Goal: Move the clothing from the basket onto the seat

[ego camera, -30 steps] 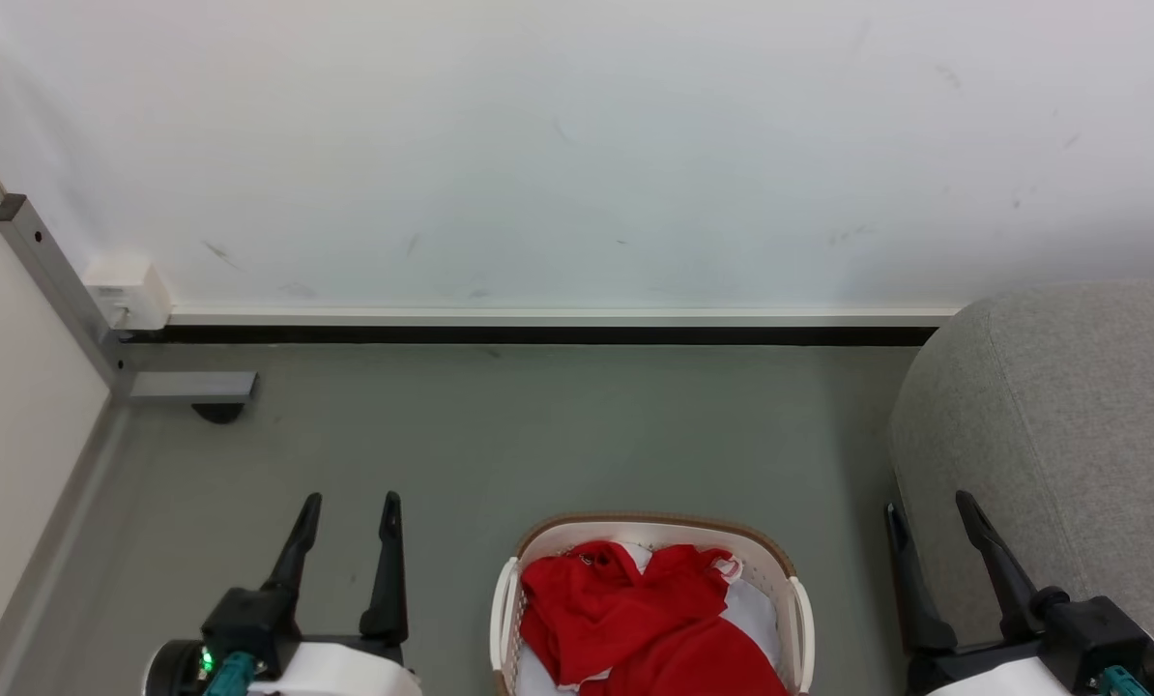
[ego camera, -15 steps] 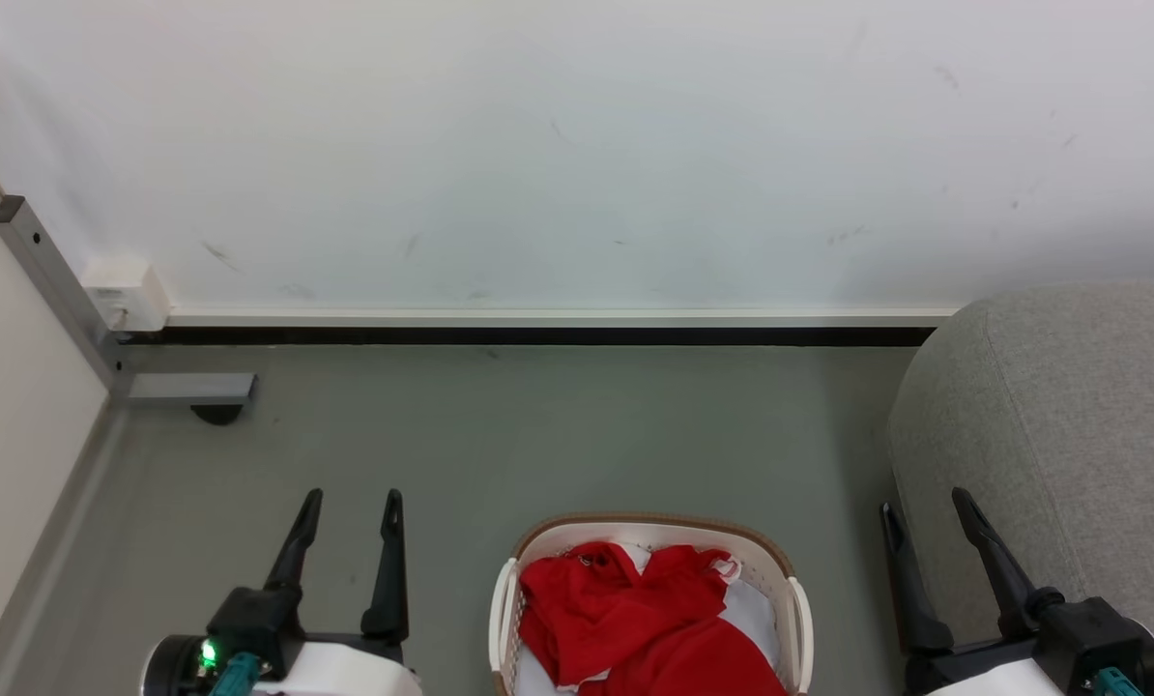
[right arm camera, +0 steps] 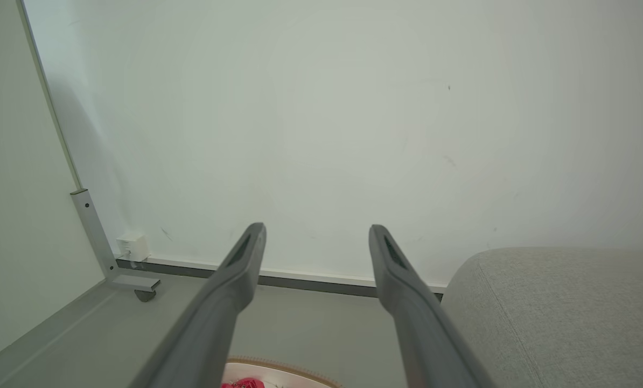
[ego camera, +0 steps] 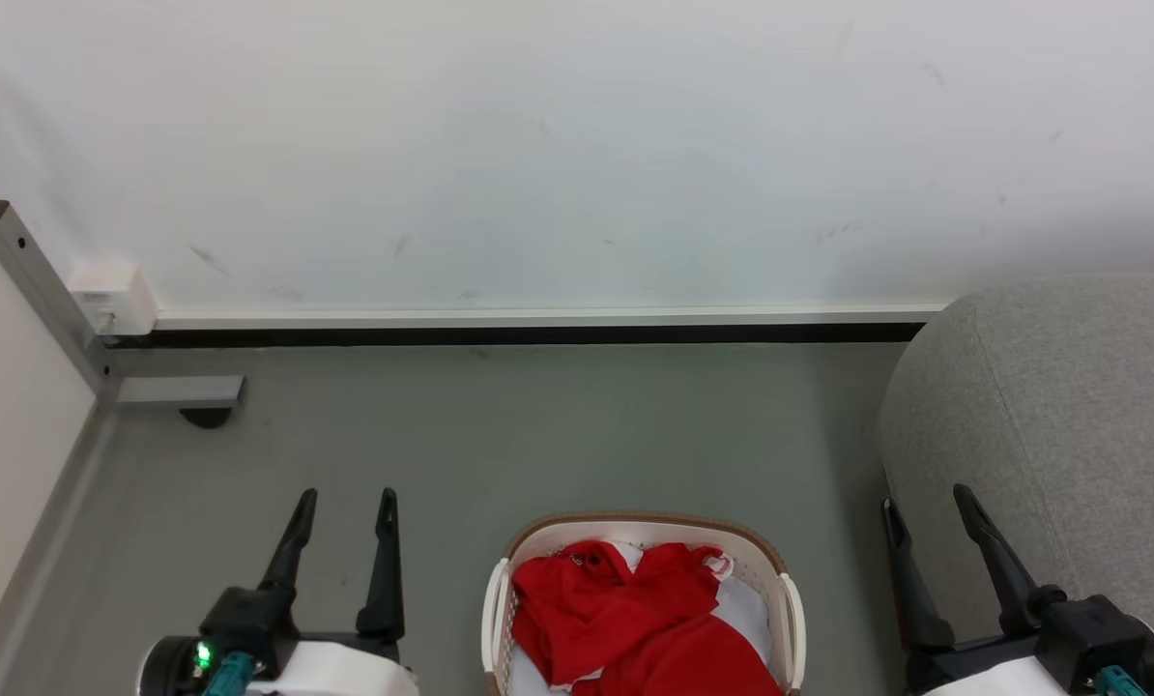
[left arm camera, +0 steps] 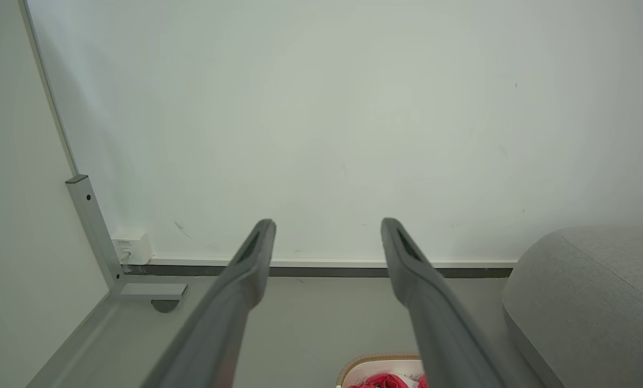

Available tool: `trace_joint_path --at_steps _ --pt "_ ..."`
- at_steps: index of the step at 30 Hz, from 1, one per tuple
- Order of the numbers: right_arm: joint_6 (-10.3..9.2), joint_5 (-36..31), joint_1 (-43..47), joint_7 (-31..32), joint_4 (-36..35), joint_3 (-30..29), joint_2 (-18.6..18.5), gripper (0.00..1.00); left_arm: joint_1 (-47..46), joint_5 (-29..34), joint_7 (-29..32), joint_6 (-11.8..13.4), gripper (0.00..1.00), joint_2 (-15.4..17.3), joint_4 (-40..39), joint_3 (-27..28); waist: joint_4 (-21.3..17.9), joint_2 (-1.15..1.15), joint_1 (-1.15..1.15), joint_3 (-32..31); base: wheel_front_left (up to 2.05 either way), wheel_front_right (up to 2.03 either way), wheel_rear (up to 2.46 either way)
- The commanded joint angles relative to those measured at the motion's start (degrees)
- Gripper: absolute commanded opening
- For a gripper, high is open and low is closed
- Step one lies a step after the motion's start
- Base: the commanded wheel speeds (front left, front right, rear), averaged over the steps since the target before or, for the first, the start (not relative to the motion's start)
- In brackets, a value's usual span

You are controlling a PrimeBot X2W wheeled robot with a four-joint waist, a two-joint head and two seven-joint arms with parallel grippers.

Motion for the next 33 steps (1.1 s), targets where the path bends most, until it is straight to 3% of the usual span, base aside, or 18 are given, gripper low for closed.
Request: trace_joint_path --at_steps 1,15,25,33 --pt "-0.10 -0.03 -0.42 -0.01 -0.18 -0.17 -0.39 1.00 -0.25 -0.87 -0.04 -0.13 1.00 0.41 -0.26 0.20 -0.23 0.00 0.00 0.19 0.00 0.00 0.00" --pt "-0.10 -0.95 -2.96 0.00 -2.48 -2.70 -0.35 1.00 -2.90 -3.28 -0.04 -2.31 1.00 0.39 -0.51 0.27 -3.79 0.00 0.00 6.45 0.00 0.00 0.00" --pt "-0.10 0.70 -7.04 0.00 -6.04 -4.65 -0.33 1.00 -8.07 -1.68 -0.04 -7.10 1.00 0.39 2.06 1.03 -8.58 0.00 0.00 14.92 0.00 0.00 0.00" --pt "-0.10 4.55 -9.47 0.00 -9.09 -6.05 -0.30 1.00 -14.05 -1.86 -0.03 -10.37 1.00 1.21 9.50 0.51 -12.04 0.00 0.00 21.51 0.00 0.00 0.00"
